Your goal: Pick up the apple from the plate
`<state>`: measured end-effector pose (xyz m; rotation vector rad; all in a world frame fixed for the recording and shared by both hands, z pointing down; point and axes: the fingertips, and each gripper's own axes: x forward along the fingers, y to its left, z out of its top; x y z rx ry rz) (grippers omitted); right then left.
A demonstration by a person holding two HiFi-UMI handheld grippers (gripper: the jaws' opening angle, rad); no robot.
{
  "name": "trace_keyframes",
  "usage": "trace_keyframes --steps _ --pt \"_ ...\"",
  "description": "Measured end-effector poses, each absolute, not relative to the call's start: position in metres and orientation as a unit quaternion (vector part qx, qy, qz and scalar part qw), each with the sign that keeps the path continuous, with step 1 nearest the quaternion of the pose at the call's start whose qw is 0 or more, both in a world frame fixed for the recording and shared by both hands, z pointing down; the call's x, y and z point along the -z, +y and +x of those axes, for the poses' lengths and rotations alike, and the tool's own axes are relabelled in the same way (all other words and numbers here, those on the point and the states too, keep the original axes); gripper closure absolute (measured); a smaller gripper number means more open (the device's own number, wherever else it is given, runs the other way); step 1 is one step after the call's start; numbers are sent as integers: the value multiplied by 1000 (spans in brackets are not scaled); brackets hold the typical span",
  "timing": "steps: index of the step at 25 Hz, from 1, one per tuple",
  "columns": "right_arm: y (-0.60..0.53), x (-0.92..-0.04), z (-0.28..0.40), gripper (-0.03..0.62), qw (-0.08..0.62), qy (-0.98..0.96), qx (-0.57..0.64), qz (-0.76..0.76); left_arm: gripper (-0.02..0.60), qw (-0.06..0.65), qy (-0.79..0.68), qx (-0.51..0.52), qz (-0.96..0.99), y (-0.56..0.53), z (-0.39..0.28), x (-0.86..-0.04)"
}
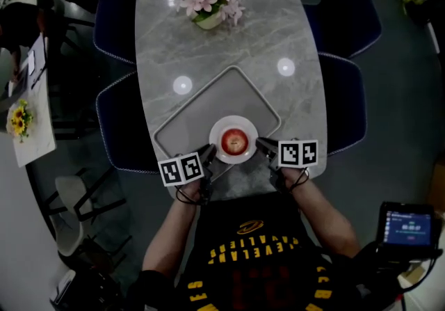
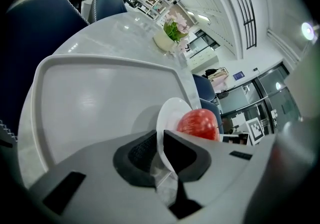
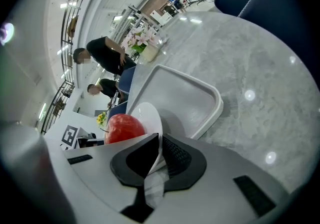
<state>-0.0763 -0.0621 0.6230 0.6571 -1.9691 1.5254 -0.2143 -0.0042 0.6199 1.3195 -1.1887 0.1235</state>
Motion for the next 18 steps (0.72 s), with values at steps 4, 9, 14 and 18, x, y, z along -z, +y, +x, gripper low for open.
trace_keyframes --steps 4,9,14,18 --pt "-60 -618 -61 562 267 -734 -572 251 535 627 -511 -60 585 -6 -200 -615" --pt "-61 -619 -39 562 255 -733 -574 260 537 621 -503 -72 596 -11 -180 -614" --pt "-61 -613 -8 562 243 -731 -574 278 535 619 -488 -81 610 -13 -150 -608" --pt "-61 -610 18 562 233 -728 -575 292 535 619 -479 -87 617 -15 -125 -605"
